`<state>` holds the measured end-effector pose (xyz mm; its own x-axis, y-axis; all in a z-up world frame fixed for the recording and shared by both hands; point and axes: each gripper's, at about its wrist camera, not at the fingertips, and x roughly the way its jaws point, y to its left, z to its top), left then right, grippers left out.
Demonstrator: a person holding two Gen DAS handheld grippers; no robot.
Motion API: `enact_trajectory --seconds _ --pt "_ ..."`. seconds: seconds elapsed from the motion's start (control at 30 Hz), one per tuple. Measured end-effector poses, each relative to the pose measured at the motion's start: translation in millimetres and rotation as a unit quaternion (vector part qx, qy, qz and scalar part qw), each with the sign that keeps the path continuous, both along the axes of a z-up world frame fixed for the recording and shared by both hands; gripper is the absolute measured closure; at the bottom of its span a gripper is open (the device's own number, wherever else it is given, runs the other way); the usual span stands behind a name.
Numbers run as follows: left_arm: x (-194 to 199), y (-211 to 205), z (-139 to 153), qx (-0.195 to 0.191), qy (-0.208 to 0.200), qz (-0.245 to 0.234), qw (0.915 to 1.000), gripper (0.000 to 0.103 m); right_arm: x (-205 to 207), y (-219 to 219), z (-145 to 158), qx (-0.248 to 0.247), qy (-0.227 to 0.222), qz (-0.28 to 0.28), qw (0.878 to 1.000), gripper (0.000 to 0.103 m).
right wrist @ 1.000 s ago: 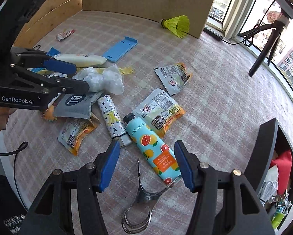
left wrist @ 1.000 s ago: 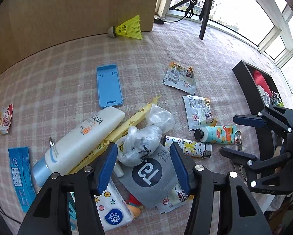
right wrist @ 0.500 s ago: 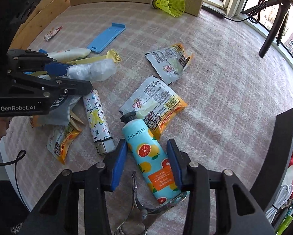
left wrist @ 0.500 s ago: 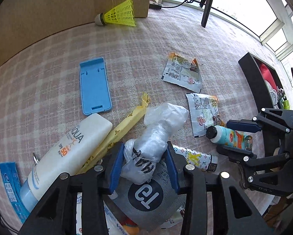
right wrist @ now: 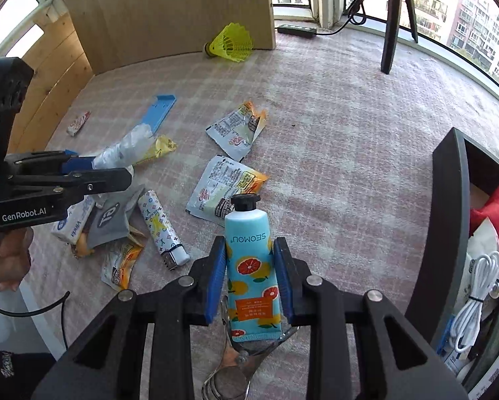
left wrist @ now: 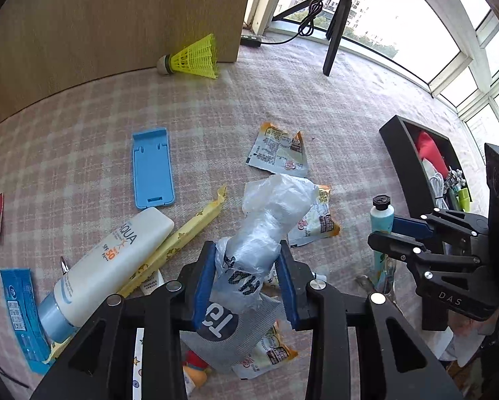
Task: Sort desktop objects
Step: 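Carry the bag and hand cream tube over the black tray and open both tools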
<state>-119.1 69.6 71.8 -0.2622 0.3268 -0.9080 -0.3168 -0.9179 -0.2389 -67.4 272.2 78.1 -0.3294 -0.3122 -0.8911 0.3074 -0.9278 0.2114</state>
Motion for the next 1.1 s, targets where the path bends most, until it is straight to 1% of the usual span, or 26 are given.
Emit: enact_trajectory --seconds 0.1,0.17,0.3,0.47,0.6,0.7,0.8,0.97,1.03,1.07,1.1 --pt "3 13 13 0.006 0.014 -0.011 0.9998 0.070 9 26 13 -0.027 0.014 -0.037 0.999 0.075" --pt "4 23 21 0.017 0.017 -0.019 0.9995 0.070 15 37 20 -0.044 0.022 -0.056 0.997 0.076" --pt "9 45 37 0.035 0.020 -0.035 0.9986 0.070 16 56 35 -0.053 0.046 -0.092 0.993 0.076" --pt "15 89 54 0.065 0.021 -0.063 0.9956 0.070 23 112 62 -0.058 0.069 -0.150 0.985 0.076" --pt "22 134 62 0.092 0.018 -0.089 0.9917 0.070 26 164 78 -0.040 0.080 -0.203 0.975 0.076" --pt "28 170 66 0.103 0.019 -0.110 0.9884 0.070 29 202 89 -0.034 0.075 -0.238 0.968 0.076" --pt "39 202 71 0.112 0.019 -0.131 0.9848 0.070 34 235 99 -0.018 0.078 -0.268 0.960 0.076" --pt "53 249 79 0.129 0.010 -0.163 0.9780 0.070 37 275 106 0.009 0.078 -0.306 0.949 0.075" --pt "58 263 82 0.137 0.011 -0.165 0.9766 0.069 37 285 106 0.020 0.077 -0.316 0.945 0.075" --pt "59 269 83 0.145 0.012 -0.163 0.9759 0.067 36 289 106 0.027 0.076 -0.319 0.944 0.074" --pt "59 275 84 0.155 0.012 -0.162 0.9745 0.059 35 293 105 0.034 0.076 -0.322 0.943 0.074"
